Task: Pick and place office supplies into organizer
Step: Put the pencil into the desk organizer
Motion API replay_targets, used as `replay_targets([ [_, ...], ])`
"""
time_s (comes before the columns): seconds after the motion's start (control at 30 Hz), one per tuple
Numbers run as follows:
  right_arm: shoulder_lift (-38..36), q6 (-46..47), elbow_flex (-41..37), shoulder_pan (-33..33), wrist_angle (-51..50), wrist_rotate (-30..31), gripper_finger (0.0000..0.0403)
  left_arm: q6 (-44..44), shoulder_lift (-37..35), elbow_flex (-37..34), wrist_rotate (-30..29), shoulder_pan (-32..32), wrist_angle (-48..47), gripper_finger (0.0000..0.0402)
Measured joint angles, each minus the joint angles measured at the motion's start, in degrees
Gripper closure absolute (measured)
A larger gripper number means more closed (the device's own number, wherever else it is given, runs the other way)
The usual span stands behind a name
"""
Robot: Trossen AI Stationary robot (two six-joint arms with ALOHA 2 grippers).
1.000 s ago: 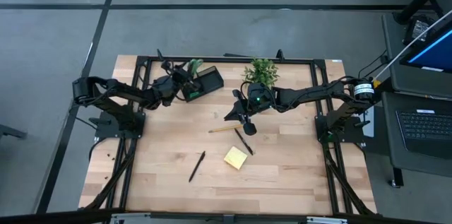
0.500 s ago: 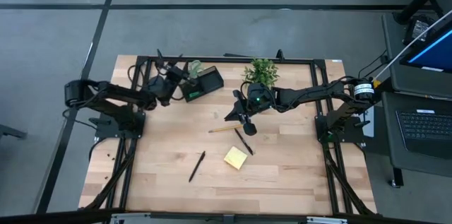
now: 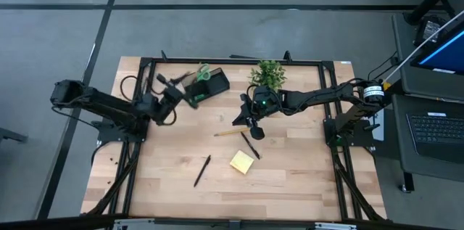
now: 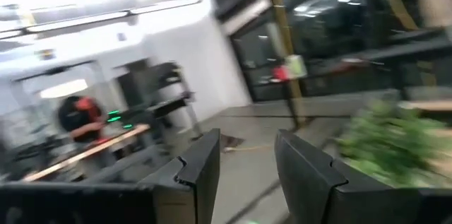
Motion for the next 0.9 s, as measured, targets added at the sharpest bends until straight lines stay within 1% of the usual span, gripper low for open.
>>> replay_targets([
  [0.1, 0.0, 2.7, 0.0, 0.4, -0.1, 0.0, 0.0377, -4.1, -0.6, 0.0, -0.3, -6.2, -6.6, 0.0271],
  [0.2, 0.0, 2.3, 0.0, 1.8, -0.2, 0.2, 0.0377, -9.3, -0.6, 0.0, -0.4, -11.7, -11.6, 0.0270],
  [0.3, 0.0, 1.5, 1.1, 3.8, -2.3, 0.2, 0.0371, -15.2, -0.6, 0.0, -1.6, -16.3, -15.1, 0.0270],
  [0.4, 0.0, 1.1, 3.6, 5.6, -6.9, 3.7, 0.0348, -20.2, -0.6, 0.0, -3.4, -20.2, -18.2, 0.0270],
  [0.5, 0.0, 1.1, 6.4, 6.6, -11.7, 7.4, 0.0312, -24.2, -0.6, 0.0, -4.7, -23.3, -21.5, 0.0270],
  [0.6, 0.2, 1.1, 8.7, 6.9, -14.2, 8.4, 0.0277, -27.6, -0.6, 0.0, -6.5, -25.7, -25.0, 0.0270],
  [0.67, 0.7, 1.3, 9.5, 6.9, -15.5, 8.6, 0.0260, -30.5, -0.6, 0.0, -8.3, -27.1, -28.1, 0.0270],
  [0.73, 2.5, 1.2, 10.9, 6.9, -16.9, 8.6, 0.0251, -34.5, -0.6, 0.0, -9.6, -28.4, -31.9, 0.0270],
  [0.8, 4.7, 1.6, 12.8, 6.9, -20.7, 8.7, 0.0248, -38.9, -0.6, 0.0, -10.9, -29.7, -35.5, 0.0270],
  [0.9, 9.8, 2.4, 18.2, 6.9, -27.1, 8.7, 0.0247, -45.0, -0.6, 0.0, -12.1, -31.5, -40.6, 0.0270],
])
